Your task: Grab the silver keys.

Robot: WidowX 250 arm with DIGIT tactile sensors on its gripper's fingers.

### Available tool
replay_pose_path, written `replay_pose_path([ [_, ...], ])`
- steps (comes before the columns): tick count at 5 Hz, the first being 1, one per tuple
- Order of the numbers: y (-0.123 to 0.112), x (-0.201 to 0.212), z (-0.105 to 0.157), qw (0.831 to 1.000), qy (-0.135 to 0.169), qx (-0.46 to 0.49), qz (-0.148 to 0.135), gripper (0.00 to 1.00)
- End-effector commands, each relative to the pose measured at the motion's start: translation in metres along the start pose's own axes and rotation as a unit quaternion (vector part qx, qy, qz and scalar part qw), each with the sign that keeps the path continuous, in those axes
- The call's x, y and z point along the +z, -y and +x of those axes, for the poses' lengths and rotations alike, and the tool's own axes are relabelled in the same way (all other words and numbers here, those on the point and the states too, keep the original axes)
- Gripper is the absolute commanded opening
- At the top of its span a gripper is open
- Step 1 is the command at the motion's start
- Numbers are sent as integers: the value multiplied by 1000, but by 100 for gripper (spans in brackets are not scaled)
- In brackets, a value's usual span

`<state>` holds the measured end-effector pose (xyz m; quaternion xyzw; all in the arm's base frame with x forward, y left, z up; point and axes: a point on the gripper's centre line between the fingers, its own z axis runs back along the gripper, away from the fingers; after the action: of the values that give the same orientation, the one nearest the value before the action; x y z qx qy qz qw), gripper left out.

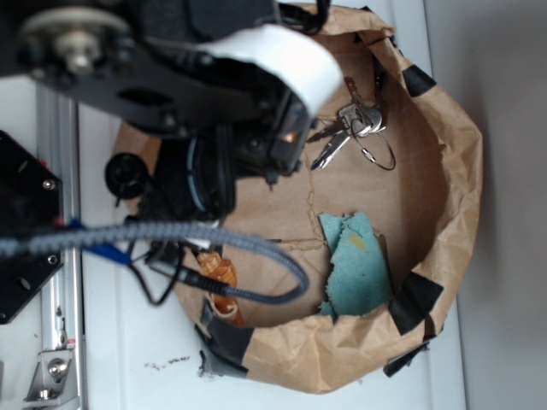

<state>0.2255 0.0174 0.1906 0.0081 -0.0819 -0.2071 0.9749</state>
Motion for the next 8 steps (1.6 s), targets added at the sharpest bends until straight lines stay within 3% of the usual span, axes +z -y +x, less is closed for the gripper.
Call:
replay_pose_path([
  [1, -29, -24, 23, 999, 16, -35, -1, 100],
  [3, -47, -63, 29, 994, 53, -92, 37, 100],
  [5, -39, -87, 20, 986, 58, -145, 66, 100],
  [8, -48, -90, 30, 985, 63, -142, 74, 100],
])
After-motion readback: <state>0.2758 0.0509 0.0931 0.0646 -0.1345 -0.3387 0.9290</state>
